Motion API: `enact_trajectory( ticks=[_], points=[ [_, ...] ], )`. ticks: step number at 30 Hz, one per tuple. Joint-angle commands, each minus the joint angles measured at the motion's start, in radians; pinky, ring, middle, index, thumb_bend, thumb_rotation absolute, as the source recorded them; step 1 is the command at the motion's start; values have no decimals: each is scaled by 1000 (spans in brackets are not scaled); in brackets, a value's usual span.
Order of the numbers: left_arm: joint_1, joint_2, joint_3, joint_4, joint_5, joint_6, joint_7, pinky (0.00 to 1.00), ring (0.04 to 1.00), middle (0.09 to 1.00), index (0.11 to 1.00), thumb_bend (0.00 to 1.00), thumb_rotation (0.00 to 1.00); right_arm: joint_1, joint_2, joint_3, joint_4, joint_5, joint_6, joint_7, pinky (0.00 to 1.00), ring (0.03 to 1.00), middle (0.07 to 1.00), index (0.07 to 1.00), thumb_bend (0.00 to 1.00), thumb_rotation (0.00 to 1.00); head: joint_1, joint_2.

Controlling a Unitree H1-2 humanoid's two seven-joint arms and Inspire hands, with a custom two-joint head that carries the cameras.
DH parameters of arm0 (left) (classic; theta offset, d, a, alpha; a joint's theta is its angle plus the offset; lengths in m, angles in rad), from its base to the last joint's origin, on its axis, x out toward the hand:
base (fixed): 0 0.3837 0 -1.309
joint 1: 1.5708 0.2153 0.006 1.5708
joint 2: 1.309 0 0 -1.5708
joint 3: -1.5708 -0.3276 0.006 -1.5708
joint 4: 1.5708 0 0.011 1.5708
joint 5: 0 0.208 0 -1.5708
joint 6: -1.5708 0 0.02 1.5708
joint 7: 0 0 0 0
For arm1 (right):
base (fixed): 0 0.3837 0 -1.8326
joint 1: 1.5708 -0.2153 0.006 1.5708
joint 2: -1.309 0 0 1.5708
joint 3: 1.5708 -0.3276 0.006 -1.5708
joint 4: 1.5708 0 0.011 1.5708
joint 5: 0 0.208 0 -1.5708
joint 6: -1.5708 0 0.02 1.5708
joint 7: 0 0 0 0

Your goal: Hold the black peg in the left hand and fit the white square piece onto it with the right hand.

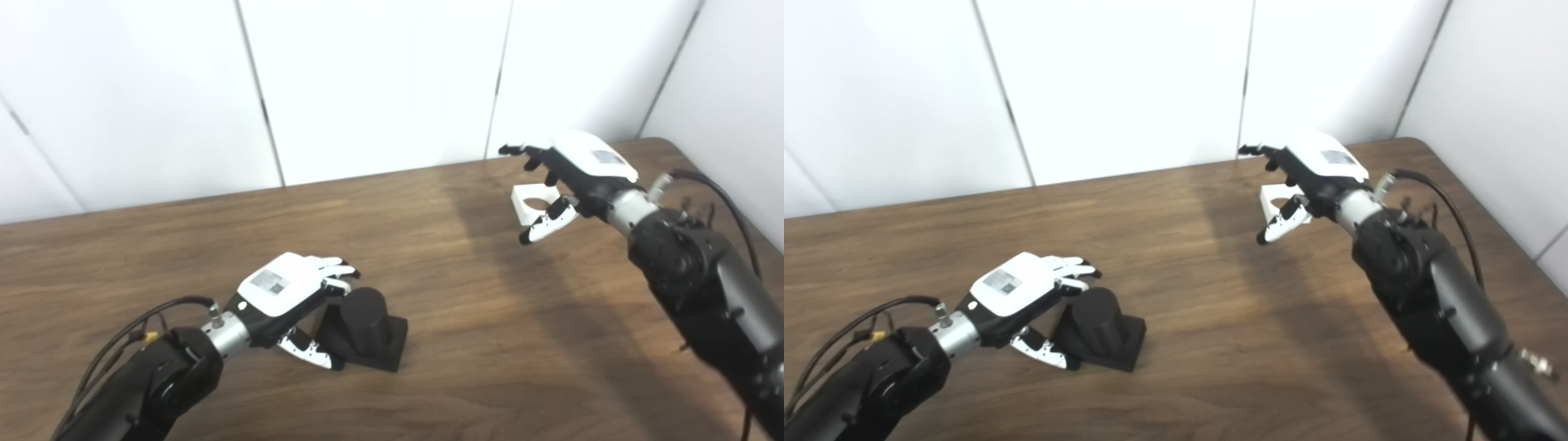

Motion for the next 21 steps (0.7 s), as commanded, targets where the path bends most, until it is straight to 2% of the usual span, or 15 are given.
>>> enact_trajectory(
  ticks=[1,5,9,15,21],
  points=[
    [64,53,-51,47,75,-37,-80,845,897,881,491,523,59,-73,-41,10,8,-71,26,40,694,885,947,908,865,123,-12,-5],
    [72,65,-48,42,72,-42,-70,834,887,869,491,523,57,-130,-66,57,74,-149,21,99,760,913,964,918,897,176,-29,-13],
    [77,71,-45,48,68,-54,-54,819,871,859,490,523,57,-175,-77,83,139,-191,-7,116,854,937,961,920,924,174,-36,-11],
    [76,70,-45,62,75,-69,-45,818,875,861,490,523,58,-220,-69,91,251,-200,-83,39,891,965,973,917,883,195,-37,-13],
    [81,68,-43,66,72,-74,-32,819,872,856,490,523,58,-262,-56,111,341,-225,-99,23,895,973,973,923,874,207,-33,-9]
  ],
)
